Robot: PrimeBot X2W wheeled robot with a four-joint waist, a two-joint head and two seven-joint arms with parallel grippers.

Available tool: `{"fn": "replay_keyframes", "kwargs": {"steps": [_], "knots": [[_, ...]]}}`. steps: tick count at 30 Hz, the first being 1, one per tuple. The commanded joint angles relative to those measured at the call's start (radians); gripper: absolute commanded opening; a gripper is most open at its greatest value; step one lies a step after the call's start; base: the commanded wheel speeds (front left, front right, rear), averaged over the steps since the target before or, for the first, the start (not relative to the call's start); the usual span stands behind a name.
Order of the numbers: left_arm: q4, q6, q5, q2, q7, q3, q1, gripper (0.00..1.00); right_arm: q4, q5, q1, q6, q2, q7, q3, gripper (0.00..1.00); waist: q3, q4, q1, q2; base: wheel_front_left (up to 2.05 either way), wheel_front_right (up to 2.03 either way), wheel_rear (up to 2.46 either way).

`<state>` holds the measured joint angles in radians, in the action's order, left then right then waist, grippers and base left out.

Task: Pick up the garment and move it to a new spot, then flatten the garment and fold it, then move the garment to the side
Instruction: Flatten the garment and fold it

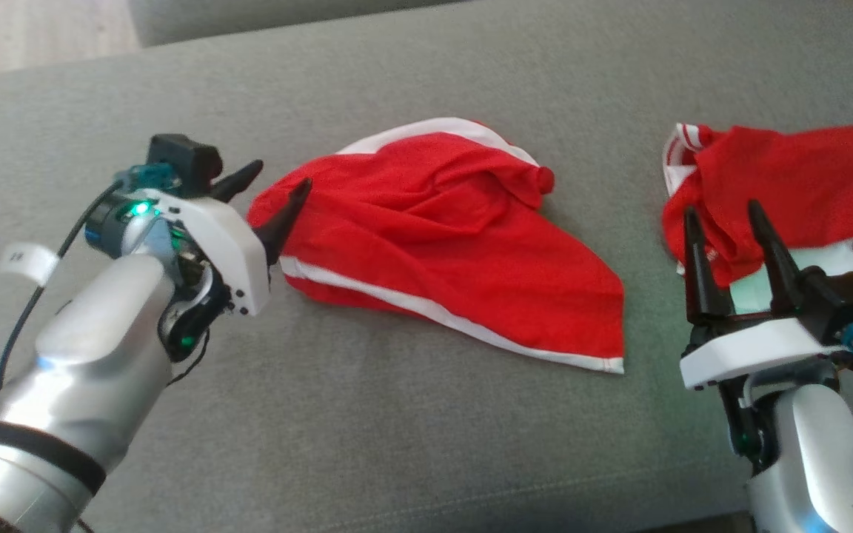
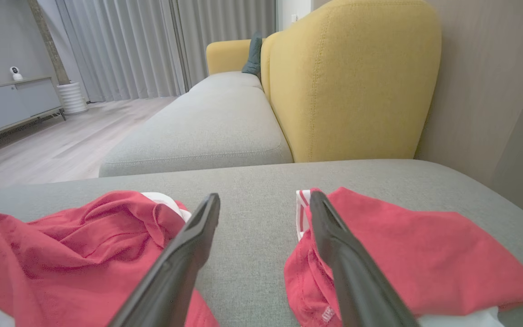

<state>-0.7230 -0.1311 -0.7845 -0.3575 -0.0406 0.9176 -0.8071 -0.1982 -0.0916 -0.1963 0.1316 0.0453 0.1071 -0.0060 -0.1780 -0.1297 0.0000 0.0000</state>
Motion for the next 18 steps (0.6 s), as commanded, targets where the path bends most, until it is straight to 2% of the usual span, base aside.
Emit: {"fn": "replay_keyframes", "kwargs": {"steps": [1, 5, 9, 13, 18], "knots": [[0.029, 0.001, -0.006, -0.048, -0.035, -0.047, -0.035, 1.0, 0.031, 0.012, -0.025, -0.001, 0.005, 0.009, 0.01, 1.0, 0.027, 0.027, 0.0, 0.0, 0.0, 0.0, 0.0], [0.065, 0.02, -0.017, -0.061, -0.102, -0.07, 0.006, 1.0, 0.038, 0.018, -0.01, -0.001, 0.005, 0.008, -0.014, 1.0, 0.062, 0.054, 0.0, 0.0, 0.0, 0.0, 0.0], [0.13, 0.068, -0.026, -0.077, -0.168, -0.096, 0.081, 1.0, 0.046, 0.013, 0.017, -0.001, 0.005, 0.01, -0.03, 1.0, 0.1, 0.076, 0.0, 0.0, 0.0, 0.0, 0.0], [0.231, 0.145, -0.046, -0.09, -0.209, -0.155, 0.193, 1.0, 0.054, -0.004, 0.054, -0.001, 0.005, 0.011, -0.038, 1.0, 0.131, 0.093, 0.0, 0.0, 0.0, 0.0, 0.0], [0.42, 0.249, -0.034, -0.071, -0.22, -0.295, 0.372, 1.0, 0.062, -0.027, 0.097, -0.001, 0.005, 0.013, -0.042, 1.0, 0.146, 0.104, 0.0, 0.0, 0.0, 0.0, 0.0]]}}
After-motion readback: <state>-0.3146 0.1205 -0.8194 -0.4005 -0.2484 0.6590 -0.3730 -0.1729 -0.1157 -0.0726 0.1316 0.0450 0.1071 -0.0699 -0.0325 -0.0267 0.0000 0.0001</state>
